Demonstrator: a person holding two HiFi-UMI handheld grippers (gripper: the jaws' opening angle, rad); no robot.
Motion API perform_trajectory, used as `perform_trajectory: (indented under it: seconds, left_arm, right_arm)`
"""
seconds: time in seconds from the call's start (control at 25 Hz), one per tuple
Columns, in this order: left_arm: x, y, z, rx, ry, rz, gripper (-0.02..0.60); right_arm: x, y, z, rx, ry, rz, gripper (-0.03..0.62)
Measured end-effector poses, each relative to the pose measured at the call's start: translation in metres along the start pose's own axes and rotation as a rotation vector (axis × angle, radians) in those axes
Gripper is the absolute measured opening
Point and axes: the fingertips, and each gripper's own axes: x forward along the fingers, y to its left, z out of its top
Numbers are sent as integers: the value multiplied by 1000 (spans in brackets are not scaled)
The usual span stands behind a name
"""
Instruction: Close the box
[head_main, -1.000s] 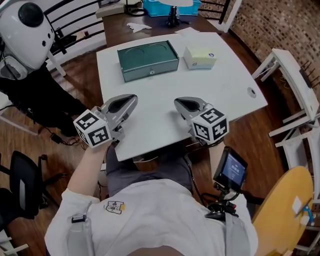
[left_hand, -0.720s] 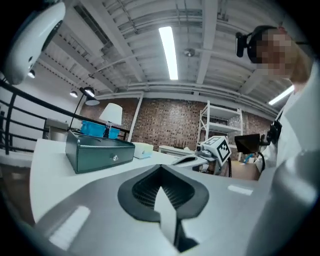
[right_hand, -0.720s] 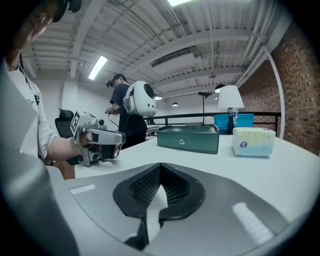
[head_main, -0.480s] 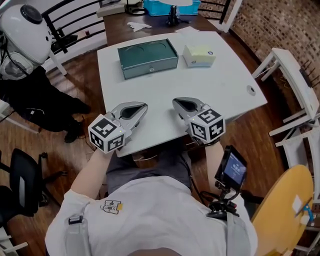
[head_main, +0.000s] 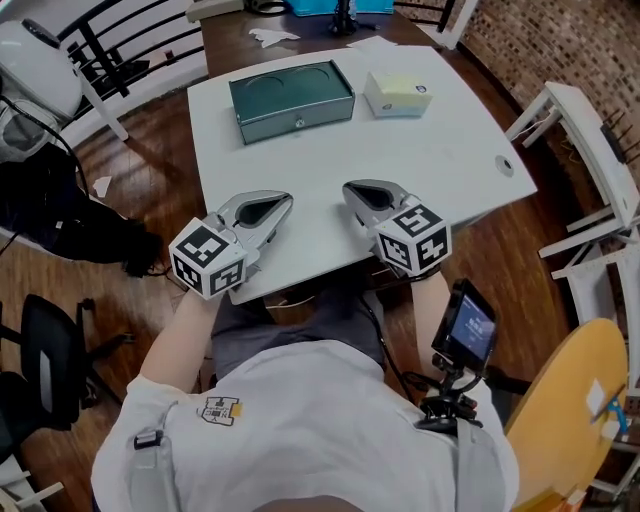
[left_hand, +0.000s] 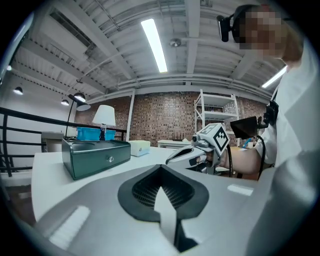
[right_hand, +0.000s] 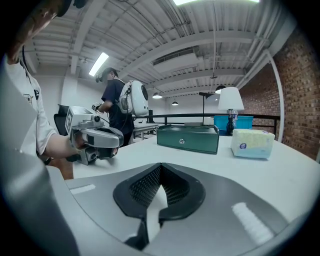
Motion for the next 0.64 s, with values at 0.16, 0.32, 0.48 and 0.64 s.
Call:
perform_trajectory:
  seconds: [0.16,0.32,0.48,0.64]
  left_arm:
    - [1,1,1,1,-2,4,-2]
    - [2,1,3,1,-4,5,-2]
    - [1,0,2,-1,-2,4,-2]
    - [1,-1,2,0,-2,5,-2]
  right_arm:
    - [1,-1,1,-3,1,1,-2]
    - [0,-1,2,-5,1,0,-2]
    - [-1,0,2,0,2,1,-2]
    - [-2,0,1,-1,2,0,-2]
